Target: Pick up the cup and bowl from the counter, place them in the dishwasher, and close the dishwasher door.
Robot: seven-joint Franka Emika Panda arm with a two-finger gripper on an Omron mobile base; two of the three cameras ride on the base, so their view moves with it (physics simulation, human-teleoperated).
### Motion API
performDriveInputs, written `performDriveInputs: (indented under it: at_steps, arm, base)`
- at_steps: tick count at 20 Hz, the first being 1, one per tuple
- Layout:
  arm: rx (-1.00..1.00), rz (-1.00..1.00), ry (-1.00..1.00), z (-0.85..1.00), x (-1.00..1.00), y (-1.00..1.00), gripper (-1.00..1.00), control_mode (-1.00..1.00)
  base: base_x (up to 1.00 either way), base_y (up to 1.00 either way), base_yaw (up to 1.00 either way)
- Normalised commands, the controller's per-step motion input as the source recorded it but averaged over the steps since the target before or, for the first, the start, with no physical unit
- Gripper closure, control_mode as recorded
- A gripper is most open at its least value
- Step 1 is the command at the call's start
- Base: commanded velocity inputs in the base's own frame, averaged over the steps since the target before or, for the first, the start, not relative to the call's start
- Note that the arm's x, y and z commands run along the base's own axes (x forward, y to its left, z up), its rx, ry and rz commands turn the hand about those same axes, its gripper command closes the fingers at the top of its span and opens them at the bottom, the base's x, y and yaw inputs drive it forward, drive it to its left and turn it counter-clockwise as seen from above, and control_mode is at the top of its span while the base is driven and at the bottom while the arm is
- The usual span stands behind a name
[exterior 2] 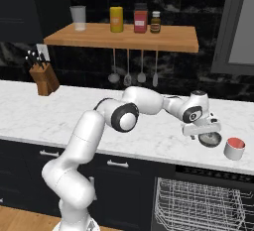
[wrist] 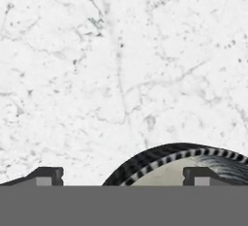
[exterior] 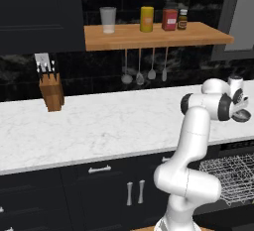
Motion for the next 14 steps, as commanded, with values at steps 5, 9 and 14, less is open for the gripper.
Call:
performDriveInputs:
  at_steps: [5,9,14]
  arm:
    - [0.00,0.00,0.00,-0.14,0.00,-0.07,1.00,-1.00]
    - [0.00,0.00,-0.05,0.01,-0.25,0.67,1.00,-1.00]
    - [0.00,-0.02,-0.01,0.37,-0.80,0.85,1.00,-1.00]
  base:
    - [0.00,0.00,0.00]
    - [0.00,0.00,0.00]
    - [0.00,0.00,0.00]
